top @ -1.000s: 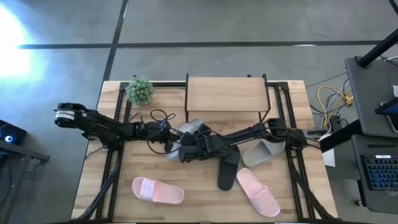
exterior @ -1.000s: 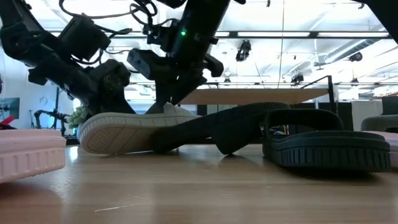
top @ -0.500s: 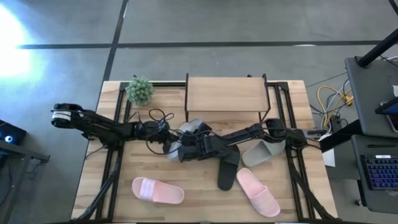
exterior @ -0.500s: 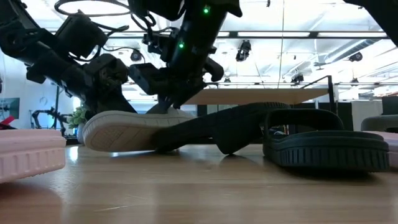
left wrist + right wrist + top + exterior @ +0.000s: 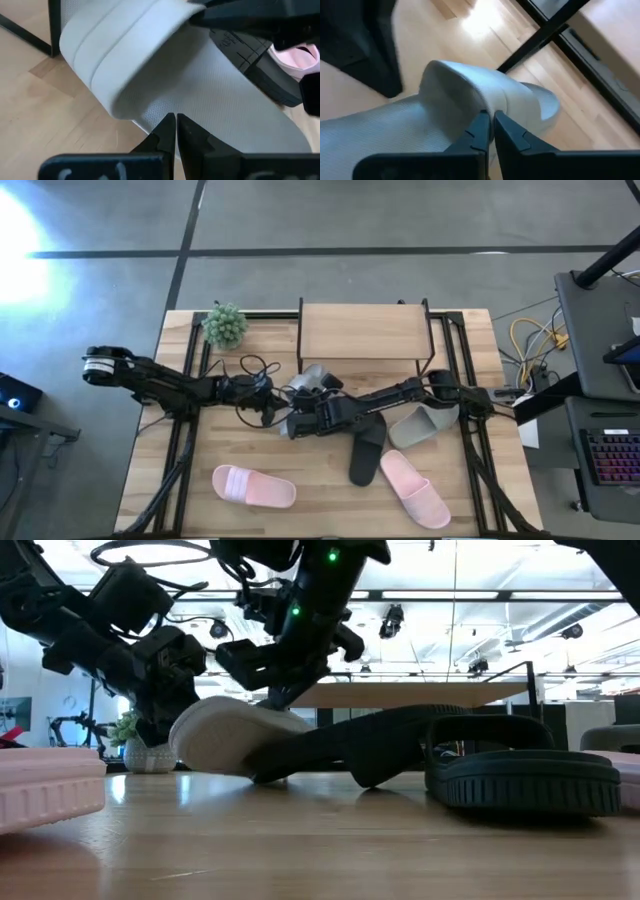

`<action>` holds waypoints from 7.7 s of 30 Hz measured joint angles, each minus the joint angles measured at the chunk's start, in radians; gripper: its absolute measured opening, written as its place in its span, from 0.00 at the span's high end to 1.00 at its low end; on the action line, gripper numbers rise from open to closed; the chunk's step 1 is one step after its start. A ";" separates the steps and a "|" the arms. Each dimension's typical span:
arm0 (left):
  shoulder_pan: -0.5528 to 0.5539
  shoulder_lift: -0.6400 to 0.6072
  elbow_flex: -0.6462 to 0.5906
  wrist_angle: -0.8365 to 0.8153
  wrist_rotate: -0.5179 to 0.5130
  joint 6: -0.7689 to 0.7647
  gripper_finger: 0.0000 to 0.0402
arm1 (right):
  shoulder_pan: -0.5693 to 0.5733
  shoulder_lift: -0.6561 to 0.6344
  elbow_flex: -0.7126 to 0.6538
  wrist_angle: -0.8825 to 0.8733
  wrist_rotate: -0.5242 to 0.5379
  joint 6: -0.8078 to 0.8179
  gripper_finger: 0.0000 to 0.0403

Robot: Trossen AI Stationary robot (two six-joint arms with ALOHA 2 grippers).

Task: Pick and place slides into the shelf
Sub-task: Move the left gray slipper to the middle right of the table, then move the left black slipper to the center of the table

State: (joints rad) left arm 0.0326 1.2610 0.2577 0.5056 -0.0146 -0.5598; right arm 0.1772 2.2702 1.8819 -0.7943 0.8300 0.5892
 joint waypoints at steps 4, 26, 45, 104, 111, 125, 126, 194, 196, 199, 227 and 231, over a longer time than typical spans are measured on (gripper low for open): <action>0.000 0.000 0.001 0.000 0.056 -0.001 1.00 | 0.012 -0.016 0.063 -0.193 -0.008 0.087 0.98; 0.000 0.000 0.002 -0.010 0.116 0.004 1.00 | 0.243 -0.266 -0.156 -0.781 -0.268 1.192 0.98; 0.000 -0.001 0.003 -0.023 0.144 0.050 1.00 | 0.323 -0.570 -0.693 -0.777 -0.285 1.410 0.98; -0.024 0.000 0.093 -0.010 0.394 -0.112 1.00 | 0.352 -0.561 -0.508 -0.441 -0.308 0.737 0.52; -0.037 0.000 0.098 -0.028 0.491 -0.169 1.00 | 0.291 -0.561 -0.521 -0.315 -0.385 0.644 0.54; -0.049 0.001 0.076 -0.054 0.479 -0.236 1.00 | 0.274 -0.560 -0.525 -0.260 -0.386 0.545 0.55; -0.049 0.001 0.076 -0.053 0.472 -0.233 1.00 | 0.274 -0.560 -0.525 -0.230 -0.386 0.488 0.55; -0.245 0.316 0.477 -0.375 -0.432 0.937 0.49 | 0.338 -0.465 -0.498 -0.407 -0.358 0.392 0.55; -0.245 0.349 0.498 -0.355 -0.496 0.942 0.48 | 0.338 -0.474 -0.487 -0.406 -0.358 0.411 0.55; -0.245 0.380 0.525 -0.326 -0.574 0.942 0.48 | 0.338 -0.486 -0.474 -0.406 -0.355 0.439 0.55; -0.233 0.592 0.600 -0.053 -0.598 1.039 0.53 | 0.344 -0.666 -0.481 -0.433 -0.174 0.765 0.55; -0.232 0.595 0.611 -0.083 -0.606 1.045 0.70 | 0.344 -0.666 -0.489 -0.433 -0.174 0.765 0.55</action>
State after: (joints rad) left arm -0.1989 1.8562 0.8684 0.4230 -0.6202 0.4856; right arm 0.5217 1.6047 1.3933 -1.2274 0.6556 1.3544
